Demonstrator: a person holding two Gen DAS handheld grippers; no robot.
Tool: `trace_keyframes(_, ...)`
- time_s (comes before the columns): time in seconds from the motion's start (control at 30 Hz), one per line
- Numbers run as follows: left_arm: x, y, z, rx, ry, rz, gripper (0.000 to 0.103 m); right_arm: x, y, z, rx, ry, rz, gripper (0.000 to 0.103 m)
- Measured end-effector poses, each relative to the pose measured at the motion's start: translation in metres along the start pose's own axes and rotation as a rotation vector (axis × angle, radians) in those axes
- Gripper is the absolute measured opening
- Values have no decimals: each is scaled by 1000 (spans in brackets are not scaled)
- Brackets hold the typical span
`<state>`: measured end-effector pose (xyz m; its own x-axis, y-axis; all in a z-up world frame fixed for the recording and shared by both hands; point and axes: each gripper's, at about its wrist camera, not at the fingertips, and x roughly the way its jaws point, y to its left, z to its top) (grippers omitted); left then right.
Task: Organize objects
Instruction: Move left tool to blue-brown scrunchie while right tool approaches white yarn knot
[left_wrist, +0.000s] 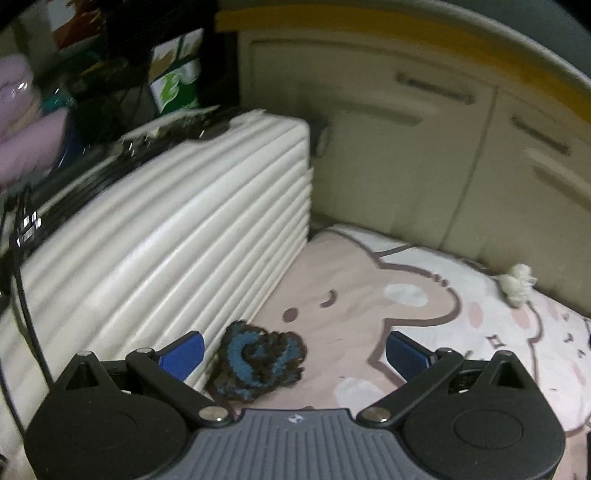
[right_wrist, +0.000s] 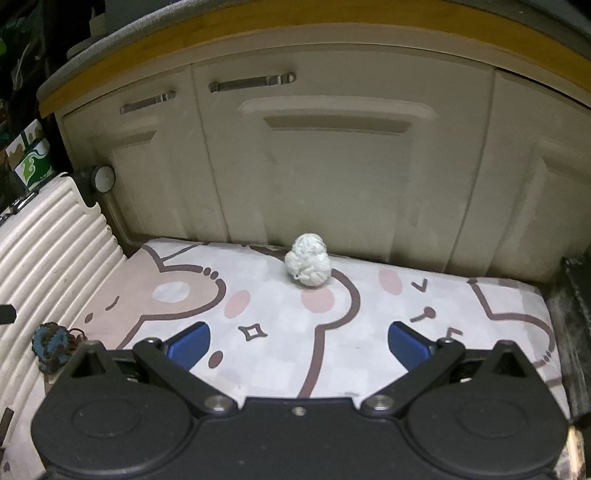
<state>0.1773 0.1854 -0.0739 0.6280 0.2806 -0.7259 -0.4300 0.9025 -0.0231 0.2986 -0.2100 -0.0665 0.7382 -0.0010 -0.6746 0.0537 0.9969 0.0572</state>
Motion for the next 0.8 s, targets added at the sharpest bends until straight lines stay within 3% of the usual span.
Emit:
trace_keyframes(0.2,27,4,-27,-27,-36,33,103,23,3,3,-25,-51,33,103)
trace_keyframes(0.37,45,10,-52,-101,-62,81,103,50,10,-1,-34,-18,62,103)
trace_keyframes(0.63,67,13,-75,-205,-105,139,103,89,23,-7,-128,-64,-57,103)
trace_keyframes(0.8,84,9,-78,-234,-114,174,103,117,14,2,-88,-33,-113,103)
